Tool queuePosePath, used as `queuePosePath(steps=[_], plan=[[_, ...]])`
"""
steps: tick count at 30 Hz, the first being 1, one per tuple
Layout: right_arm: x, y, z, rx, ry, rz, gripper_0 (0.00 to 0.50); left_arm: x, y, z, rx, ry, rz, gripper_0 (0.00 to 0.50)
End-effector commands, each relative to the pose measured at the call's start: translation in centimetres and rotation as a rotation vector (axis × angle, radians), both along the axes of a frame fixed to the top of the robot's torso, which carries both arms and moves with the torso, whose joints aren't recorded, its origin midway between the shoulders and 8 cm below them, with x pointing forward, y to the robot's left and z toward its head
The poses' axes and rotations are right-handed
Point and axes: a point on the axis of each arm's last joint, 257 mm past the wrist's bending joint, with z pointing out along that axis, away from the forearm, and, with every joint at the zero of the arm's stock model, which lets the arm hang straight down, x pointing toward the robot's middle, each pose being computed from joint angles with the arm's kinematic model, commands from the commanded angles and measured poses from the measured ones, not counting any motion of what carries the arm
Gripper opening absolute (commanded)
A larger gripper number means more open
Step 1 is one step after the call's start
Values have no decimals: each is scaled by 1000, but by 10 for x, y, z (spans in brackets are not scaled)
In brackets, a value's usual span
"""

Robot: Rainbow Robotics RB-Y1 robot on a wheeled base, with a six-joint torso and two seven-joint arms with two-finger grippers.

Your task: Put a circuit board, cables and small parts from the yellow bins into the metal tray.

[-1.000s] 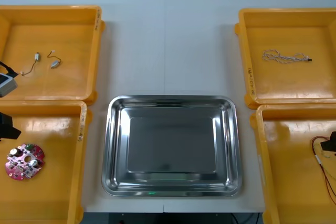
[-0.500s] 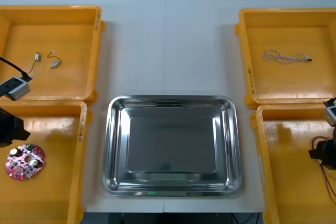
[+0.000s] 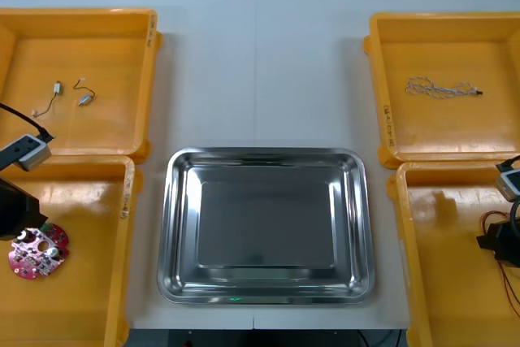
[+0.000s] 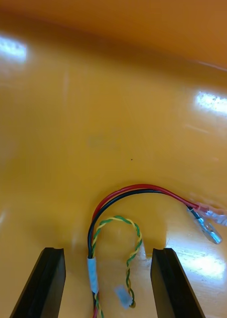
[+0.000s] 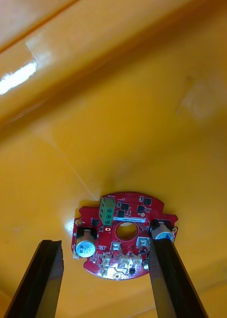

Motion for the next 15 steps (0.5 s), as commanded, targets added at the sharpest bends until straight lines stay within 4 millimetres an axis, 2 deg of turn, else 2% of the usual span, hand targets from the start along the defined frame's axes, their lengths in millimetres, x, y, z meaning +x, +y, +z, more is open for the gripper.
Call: queuePosePath(steps=[1, 9, 14, 15], plan=[[-12, 3, -17, -11, 22, 27, 500, -6, 17, -4, 98, 15, -125, 500], [-18, 5, -25, -14, 35, 32, 500, -4, 25, -12, 155, 10, -151, 500], [-18, 8, -27, -13, 36, 32, 500, -4, 20, -19, 154, 7, -179, 500], [-18, 7, -27, -13, 35, 31, 463, -4, 20, -20, 155, 7, -180, 500]])
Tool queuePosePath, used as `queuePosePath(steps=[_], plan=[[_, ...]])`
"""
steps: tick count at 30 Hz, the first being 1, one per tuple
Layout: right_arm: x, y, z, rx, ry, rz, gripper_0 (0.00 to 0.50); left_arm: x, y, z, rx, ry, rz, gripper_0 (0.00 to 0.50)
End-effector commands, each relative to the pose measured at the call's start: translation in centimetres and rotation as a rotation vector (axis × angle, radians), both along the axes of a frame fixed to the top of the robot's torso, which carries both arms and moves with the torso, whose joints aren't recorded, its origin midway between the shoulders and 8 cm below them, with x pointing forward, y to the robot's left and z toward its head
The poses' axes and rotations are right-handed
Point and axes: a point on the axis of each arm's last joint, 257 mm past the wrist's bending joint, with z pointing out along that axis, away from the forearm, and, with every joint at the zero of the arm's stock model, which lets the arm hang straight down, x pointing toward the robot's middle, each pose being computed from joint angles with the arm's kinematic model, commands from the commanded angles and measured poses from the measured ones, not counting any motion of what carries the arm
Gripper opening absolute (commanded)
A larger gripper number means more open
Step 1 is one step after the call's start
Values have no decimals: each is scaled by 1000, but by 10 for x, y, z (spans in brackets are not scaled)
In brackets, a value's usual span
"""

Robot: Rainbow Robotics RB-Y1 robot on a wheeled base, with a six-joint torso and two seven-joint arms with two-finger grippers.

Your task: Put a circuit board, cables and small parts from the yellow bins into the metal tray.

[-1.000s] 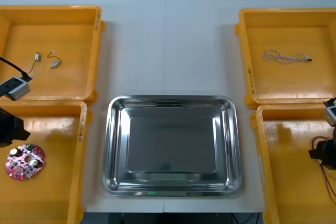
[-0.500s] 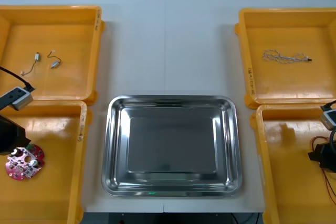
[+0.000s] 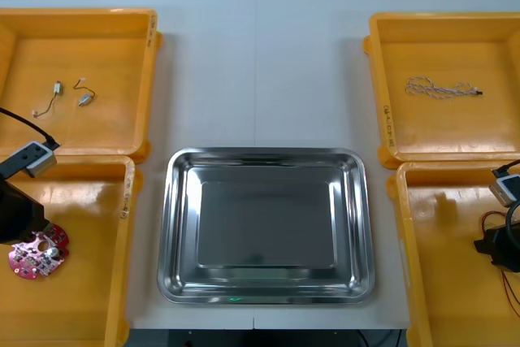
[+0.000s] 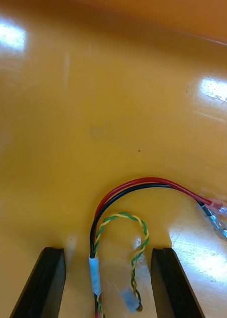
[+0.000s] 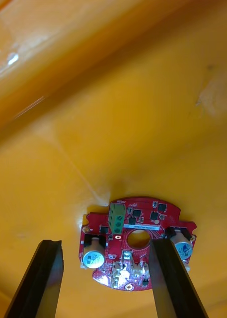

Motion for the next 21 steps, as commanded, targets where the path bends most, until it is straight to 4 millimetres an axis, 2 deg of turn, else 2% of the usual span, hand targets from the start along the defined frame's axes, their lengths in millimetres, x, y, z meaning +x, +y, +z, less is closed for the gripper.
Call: queuePosePath(steps=[1, 2, 3, 6, 8, 9, 10, 21], plan=[[-15, 7, -19, -3, 33, 27, 386, -9, 15, -9, 102, 30, -167, 500], [-15, 8, -19, -2, 33, 28, 340, -10, 14, -11, 100, 31, -173, 500], [-15, 8, -19, -2, 32, 27, 331, -9, 14, -11, 101, 28, -176, 500], [-15, 9, -20, -2, 31, 25, 250, -11, 13, -16, 100, 26, -202, 500], [-15, 9, -22, 2, 33, 21, 130, -13, 14, -18, 108, 24, -233, 500], [-17, 8, -24, 5, 40, 14, 53, -13, 15, -20, 109, 22, -238, 500], [-17, 8, -25, 7, 39, 12, 4, -13, 16, -20, 111, 21, -239, 500], [-5, 7, -21, 10, 1, 21, 0, -14, 18, -33, 105, 22, -259, 500]])
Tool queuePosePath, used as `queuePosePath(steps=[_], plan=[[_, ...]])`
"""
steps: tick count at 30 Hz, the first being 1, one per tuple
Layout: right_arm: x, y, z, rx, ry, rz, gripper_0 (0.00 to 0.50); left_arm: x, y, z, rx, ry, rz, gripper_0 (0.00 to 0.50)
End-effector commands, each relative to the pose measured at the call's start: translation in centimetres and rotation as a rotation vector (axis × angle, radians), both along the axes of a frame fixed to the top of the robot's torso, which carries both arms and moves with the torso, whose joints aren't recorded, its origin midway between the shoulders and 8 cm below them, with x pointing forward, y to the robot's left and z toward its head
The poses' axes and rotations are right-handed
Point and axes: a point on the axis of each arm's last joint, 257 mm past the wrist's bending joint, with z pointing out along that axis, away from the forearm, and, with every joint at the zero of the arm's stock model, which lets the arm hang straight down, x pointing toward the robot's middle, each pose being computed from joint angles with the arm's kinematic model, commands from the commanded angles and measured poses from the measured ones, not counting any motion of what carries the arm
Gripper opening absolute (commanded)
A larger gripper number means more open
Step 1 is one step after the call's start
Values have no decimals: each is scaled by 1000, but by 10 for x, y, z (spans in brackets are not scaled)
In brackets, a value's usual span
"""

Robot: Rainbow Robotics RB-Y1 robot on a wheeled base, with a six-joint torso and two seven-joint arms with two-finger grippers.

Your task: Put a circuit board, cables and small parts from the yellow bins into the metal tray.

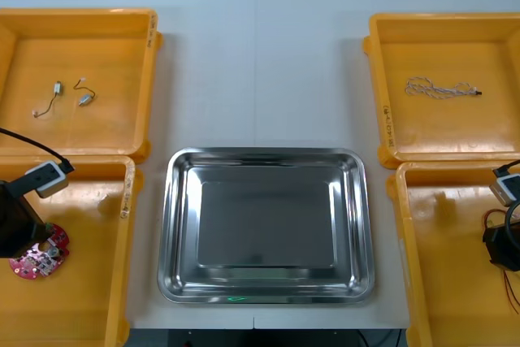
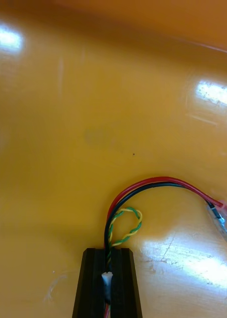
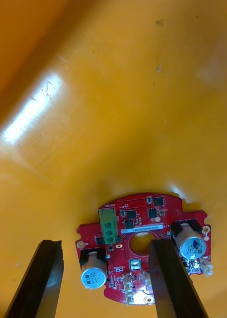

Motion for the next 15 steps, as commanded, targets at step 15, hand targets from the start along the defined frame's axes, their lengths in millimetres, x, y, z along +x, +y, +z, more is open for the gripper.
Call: queuePosePath(steps=[15], plan=[[3, 5, 15, -2, 19, 25, 0, -7, 15, -24, 24, 22, -28, 500]])
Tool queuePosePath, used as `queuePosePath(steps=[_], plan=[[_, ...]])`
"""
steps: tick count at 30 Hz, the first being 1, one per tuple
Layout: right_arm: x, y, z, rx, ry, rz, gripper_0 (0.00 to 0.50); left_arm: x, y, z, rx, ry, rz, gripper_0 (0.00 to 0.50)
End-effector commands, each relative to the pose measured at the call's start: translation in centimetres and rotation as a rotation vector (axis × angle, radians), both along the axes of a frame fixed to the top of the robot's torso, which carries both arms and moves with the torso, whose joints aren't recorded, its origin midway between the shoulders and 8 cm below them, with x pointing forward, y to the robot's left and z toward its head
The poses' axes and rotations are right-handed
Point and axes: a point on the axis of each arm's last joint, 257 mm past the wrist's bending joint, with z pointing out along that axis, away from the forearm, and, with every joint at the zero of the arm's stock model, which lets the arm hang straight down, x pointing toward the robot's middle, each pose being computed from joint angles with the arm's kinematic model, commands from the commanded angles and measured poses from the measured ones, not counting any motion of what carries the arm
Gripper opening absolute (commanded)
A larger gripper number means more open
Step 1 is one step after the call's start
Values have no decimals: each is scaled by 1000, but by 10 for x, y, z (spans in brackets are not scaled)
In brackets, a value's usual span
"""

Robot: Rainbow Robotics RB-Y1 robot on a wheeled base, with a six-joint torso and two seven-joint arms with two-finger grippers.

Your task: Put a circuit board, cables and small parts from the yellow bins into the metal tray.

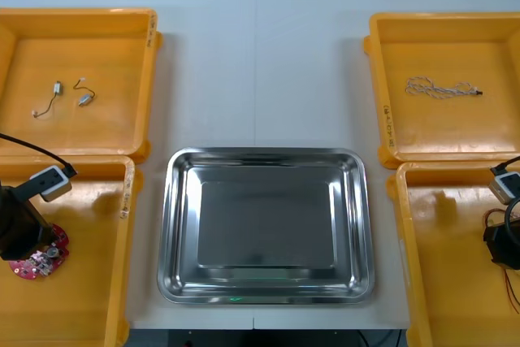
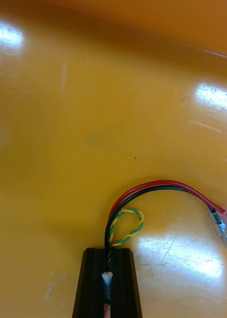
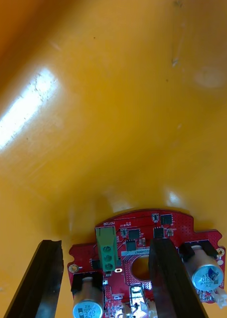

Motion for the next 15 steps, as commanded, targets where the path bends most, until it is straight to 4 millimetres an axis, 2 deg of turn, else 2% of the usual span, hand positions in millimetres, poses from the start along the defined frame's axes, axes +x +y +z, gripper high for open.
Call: queuePosePath(steps=[1, 11, 12, 14, 15], plan=[[5, 4, 14, 10, -13, 3, 0, -11, 12, -6, 49, 24, -47, 500], [4, -1, 60, -22, -4, 1, 0, -12, 11, -7, 46, 25, -50, 500], [4, 0, 68, -26, -7, 4, 0, -12, 11, -8, 46, 27, -50, 477], [4, 0, 77, -32, -8, 8, 0, -13, 10, -9, 45, 28, -51, 290], [4, 1, 83, -35, -8, 9, 0, -13, 11, -9, 47, 30, -50, 105]])
